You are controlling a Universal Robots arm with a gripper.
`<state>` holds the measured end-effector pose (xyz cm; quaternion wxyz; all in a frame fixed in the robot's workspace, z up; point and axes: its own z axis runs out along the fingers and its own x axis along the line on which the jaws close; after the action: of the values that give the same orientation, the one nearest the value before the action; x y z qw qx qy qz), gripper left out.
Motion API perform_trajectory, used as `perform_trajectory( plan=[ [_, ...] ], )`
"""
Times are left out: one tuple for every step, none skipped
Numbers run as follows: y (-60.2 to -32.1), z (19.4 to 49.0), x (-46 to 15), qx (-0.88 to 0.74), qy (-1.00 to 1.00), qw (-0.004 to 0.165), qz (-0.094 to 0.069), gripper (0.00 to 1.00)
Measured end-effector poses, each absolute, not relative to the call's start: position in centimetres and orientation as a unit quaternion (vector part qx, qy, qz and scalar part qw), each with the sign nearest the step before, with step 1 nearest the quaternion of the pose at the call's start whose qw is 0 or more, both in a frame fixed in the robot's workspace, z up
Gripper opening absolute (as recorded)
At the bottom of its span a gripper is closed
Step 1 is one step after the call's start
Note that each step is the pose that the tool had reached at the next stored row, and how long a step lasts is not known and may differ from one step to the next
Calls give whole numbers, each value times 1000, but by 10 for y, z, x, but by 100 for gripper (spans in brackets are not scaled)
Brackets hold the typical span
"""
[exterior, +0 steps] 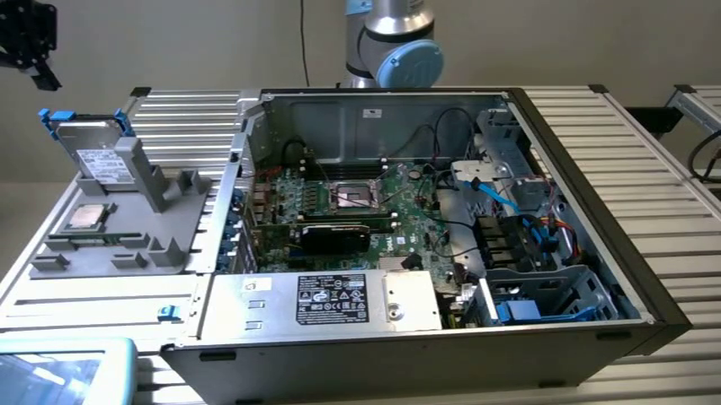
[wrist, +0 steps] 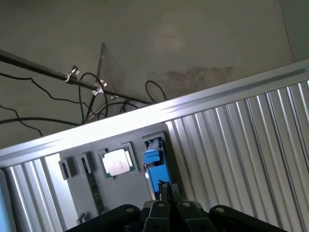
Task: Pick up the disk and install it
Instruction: 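Pick up the disk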
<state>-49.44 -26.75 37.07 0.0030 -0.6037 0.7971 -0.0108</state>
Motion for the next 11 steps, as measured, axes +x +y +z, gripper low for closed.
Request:
perform_trajectory(
  plan=[
    [-268,371,-494,-611,791,3,-11,11],
    [-268,371,-494,-618,786,2,-12,11],
    [-268,371,-494,-625,780,2,-12,11],
    [-268,371,-494,-632,775,2,-12,11],
    [-268,371,-494,-640,768,1,-13,11],
    [-268,371,-494,-647,762,1,-13,11],
    [-268,370,-494,-654,757,0,-14,11],
    [-268,371,-494,-661,751,0,-14,11],
    [-268,370,-494,-667,745,-1,-15,11],
    [-268,370,-494,-674,739,-1,-15,11],
    [-268,370,-494,-680,733,-1,-16,11]
  ],
)
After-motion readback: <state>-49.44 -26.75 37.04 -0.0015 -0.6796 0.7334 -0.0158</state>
